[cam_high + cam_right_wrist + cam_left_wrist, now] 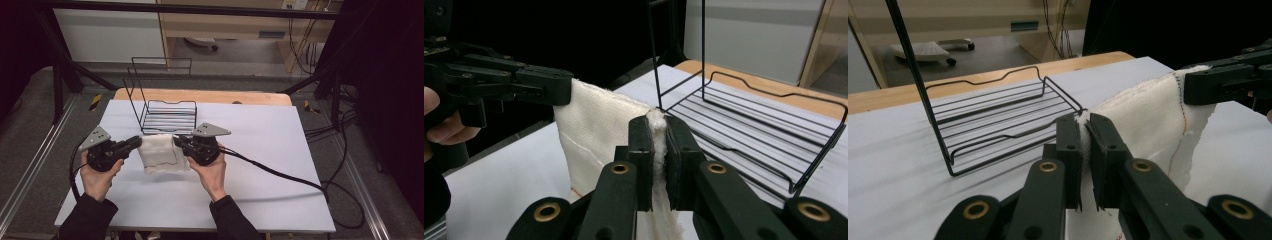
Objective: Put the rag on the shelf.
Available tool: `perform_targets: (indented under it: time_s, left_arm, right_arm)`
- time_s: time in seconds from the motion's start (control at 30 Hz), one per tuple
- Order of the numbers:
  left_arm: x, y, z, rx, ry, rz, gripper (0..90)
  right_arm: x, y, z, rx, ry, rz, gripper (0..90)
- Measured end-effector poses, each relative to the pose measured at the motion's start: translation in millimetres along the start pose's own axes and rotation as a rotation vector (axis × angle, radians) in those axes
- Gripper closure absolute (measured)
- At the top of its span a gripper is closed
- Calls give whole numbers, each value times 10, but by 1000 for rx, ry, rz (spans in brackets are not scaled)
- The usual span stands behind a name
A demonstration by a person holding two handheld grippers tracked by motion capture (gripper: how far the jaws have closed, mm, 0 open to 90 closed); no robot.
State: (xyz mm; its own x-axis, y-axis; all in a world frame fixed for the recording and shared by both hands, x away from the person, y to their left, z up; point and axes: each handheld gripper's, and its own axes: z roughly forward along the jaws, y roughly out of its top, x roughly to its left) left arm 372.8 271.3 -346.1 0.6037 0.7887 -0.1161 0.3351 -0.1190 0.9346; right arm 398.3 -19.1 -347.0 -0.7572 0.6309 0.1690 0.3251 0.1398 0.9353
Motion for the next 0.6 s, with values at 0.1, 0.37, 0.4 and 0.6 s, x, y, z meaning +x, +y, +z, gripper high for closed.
perform_targets:
  time_s: [0.1, 0.37, 0.4, 0.6]
  left_arm:
    - [-18, 46, 8, -2, -12, 1, 835]
    - [-41, 168, 13, -26, -17, 6, 835]
    - [-37, 186, 9, -30, -11, 12, 836]
    - [-38, 282, -10, -59, -11, 15, 836]
  right_arm:
    - [-5, 34, -38, -11, -6, -9, 834]
    - [-4, 134, -114, -43, -18, -21, 834]
    - [-3, 149, -120, -45, -19, -25, 834]
    - [6, 233, -142, -75, -23, -38, 834]
